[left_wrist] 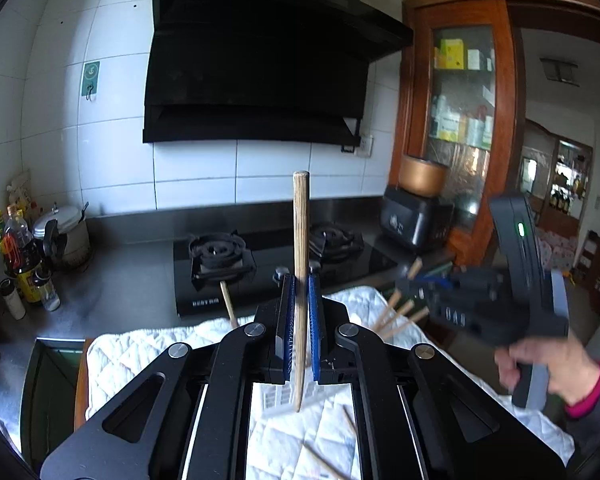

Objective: Organize utensils
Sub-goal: 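Lift the chopstick with the right gripper and carry it over the caddy, then lower the chopstick into the caddy and open the right gripper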

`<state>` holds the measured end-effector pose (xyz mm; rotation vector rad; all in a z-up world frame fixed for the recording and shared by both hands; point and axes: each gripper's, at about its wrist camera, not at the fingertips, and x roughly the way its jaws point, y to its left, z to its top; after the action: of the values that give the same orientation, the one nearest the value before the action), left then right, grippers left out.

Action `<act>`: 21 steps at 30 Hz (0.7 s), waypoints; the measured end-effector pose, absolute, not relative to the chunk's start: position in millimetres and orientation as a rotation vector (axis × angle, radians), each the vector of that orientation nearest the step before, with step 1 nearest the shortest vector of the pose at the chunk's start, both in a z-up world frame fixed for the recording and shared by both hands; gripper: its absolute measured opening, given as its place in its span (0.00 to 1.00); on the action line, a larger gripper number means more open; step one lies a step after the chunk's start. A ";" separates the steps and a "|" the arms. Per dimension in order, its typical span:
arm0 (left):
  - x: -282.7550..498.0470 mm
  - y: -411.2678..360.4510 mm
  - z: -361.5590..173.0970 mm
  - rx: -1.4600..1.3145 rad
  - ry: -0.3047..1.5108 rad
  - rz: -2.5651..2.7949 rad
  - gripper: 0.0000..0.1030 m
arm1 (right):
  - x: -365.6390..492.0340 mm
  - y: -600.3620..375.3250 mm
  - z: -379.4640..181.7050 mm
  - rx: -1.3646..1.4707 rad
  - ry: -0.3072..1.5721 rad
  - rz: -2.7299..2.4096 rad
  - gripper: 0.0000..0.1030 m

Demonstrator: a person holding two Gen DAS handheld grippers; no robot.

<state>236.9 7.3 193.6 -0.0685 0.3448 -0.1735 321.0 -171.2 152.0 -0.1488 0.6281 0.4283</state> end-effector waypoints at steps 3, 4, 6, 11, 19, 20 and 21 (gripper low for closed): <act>249.6 6.1 199.1 -0.091 0.314 -0.148 0.05 | 324.7 -169.5 145.5 -0.154 0.640 0.429 0.06; 255.0 5.9 199.5 -0.101 0.309 -0.139 0.05 | 325.0 -169.4 143.8 -0.156 0.643 0.431 0.06; 266.1 6.9 195.7 -0.124 0.305 -0.123 0.05 | 325.5 -168.9 141.0 -0.164 0.645 0.432 0.06; 294.7 16.3 178.3 -0.182 0.332 -0.086 0.05 | 324.3 -168.5 135.4 -0.176 0.648 0.441 0.07; 320.9 28.4 144.4 -0.229 0.424 -0.074 0.05 | 326.6 -170.1 129.8 -0.170 0.656 0.445 0.07; 322.2 28.8 141.1 -0.226 0.432 -0.077 0.05 | 326.3 -169.7 128.7 -0.173 0.656 0.445 0.07; 323.4 28.4 137.8 -0.220 0.440 -0.078 0.05 | 326.3 -169.3 127.7 -0.176 0.657 0.444 0.07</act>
<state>323.4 28.4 137.8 -0.2201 0.4405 -0.0781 326.3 -169.3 127.7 -0.1761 0.6575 0.4439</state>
